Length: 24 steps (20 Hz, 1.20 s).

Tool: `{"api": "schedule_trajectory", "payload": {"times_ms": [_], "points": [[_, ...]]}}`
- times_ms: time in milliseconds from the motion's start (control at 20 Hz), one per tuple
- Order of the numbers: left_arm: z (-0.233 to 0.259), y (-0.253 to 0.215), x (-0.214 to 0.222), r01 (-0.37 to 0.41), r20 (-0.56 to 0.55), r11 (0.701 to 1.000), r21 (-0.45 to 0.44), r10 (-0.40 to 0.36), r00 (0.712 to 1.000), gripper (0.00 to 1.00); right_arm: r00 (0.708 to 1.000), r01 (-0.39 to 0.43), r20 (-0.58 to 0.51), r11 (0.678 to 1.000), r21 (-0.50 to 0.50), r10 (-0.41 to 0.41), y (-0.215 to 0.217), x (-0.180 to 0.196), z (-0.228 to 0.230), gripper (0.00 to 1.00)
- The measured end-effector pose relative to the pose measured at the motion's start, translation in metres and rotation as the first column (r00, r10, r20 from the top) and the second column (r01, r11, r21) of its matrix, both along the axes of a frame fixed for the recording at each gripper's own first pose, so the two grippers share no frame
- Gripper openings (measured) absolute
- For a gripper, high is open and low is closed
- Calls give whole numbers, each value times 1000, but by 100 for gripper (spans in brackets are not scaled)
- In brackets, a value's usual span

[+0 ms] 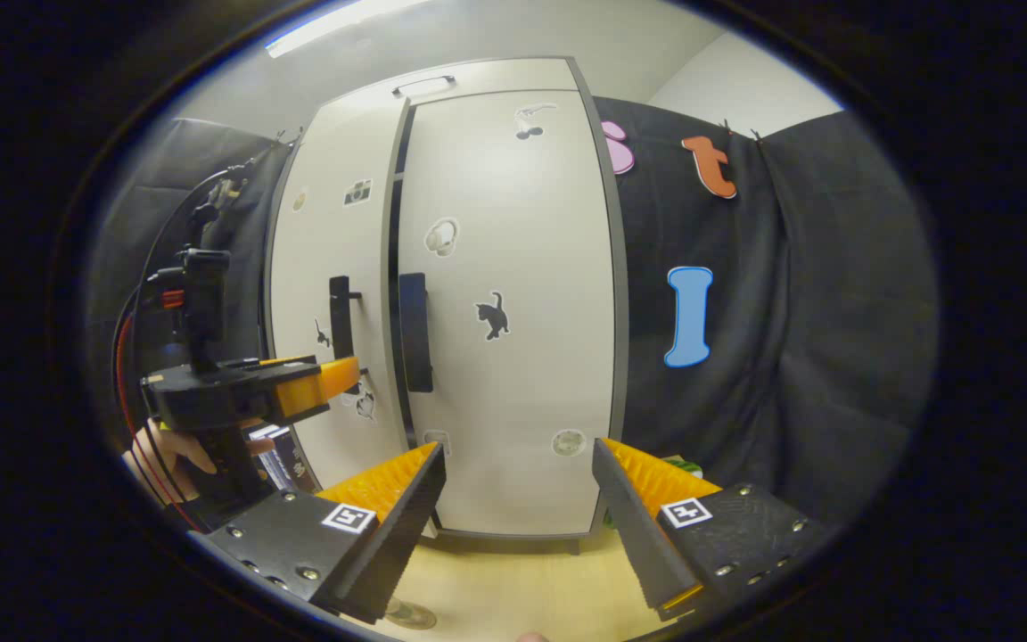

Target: Grasp the bottle in the cabinet with the left hand and place it on the coaster, then close the right door with the right hand and the left door with the left hand.

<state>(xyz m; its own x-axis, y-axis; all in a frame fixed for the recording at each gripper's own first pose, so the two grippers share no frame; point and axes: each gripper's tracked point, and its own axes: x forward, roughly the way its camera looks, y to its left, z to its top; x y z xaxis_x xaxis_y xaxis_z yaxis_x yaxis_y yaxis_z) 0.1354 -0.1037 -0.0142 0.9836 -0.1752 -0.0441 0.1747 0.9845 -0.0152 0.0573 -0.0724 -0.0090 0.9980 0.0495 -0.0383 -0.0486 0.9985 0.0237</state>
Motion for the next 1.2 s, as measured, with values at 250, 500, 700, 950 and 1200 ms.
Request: {"api": "schedule_trajectory", "payload": {"times_ms": [250,500,700,950,1200], "points": [[12,16,-46,-39,-8,999,-29,38,999,91,1000,16,14,1000,6,-16,7,-11,12,97],[24,37,-103,-88,7,996,-33,88,996,91,999,31,29,999,16,-31,13,-26,22,100],[21,48,-139,-107,-10,993,-53,106,994,90,998,33,45,999,25,-34,19,-38,30,100],[13,54,-170,-107,-33,993,-56,105,994,91,997,40,61,999,1,-40,27,-55,36,100],[11,55,-187,-104,-37,993,-50,103,994,91,997,49,63,999,-14,-48,31,-66,37,100]]}}
